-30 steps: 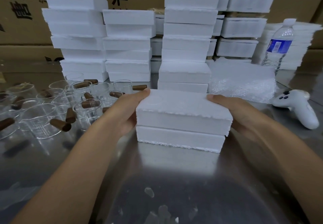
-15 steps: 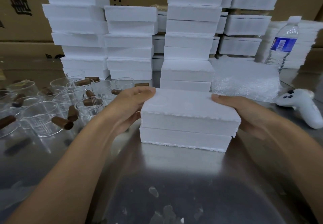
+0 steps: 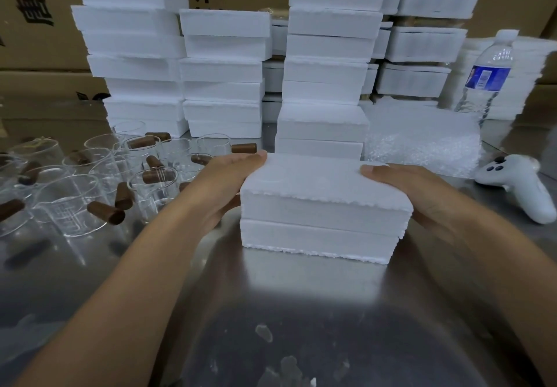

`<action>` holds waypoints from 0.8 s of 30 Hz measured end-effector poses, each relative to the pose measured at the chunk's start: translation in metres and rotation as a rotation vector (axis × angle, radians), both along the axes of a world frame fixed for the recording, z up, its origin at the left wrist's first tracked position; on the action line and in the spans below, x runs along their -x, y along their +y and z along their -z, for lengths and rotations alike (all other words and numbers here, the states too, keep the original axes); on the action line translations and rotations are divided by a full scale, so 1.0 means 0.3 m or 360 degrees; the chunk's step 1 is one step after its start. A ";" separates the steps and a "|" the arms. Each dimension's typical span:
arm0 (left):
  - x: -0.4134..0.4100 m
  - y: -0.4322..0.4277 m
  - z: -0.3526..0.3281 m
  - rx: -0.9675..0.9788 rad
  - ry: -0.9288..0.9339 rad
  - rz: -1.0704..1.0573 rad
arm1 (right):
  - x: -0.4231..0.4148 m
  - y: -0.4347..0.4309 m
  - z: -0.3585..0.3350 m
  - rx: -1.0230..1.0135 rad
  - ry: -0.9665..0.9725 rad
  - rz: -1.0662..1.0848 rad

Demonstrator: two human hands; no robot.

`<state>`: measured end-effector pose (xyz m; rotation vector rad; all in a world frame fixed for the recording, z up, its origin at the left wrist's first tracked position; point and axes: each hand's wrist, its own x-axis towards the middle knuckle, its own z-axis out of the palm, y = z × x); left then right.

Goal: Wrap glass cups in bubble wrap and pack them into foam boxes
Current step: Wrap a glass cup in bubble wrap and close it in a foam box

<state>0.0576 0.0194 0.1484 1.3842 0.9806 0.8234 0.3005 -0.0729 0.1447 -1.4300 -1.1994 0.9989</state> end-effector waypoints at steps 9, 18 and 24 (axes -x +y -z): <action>0.017 -0.029 -0.039 0.0055 0.0288 -0.0017 | -0.043 -0.022 -0.047 0.0165 -0.0014 -0.0047; -0.007 -0.029 -0.023 0.0067 0.0412 -0.0164 | -0.018 -0.022 -0.020 0.0397 -0.0390 0.0142; -0.043 -0.036 -0.012 0.0066 -0.0025 -0.0208 | -0.007 -0.018 -0.021 0.0276 -0.0038 0.0086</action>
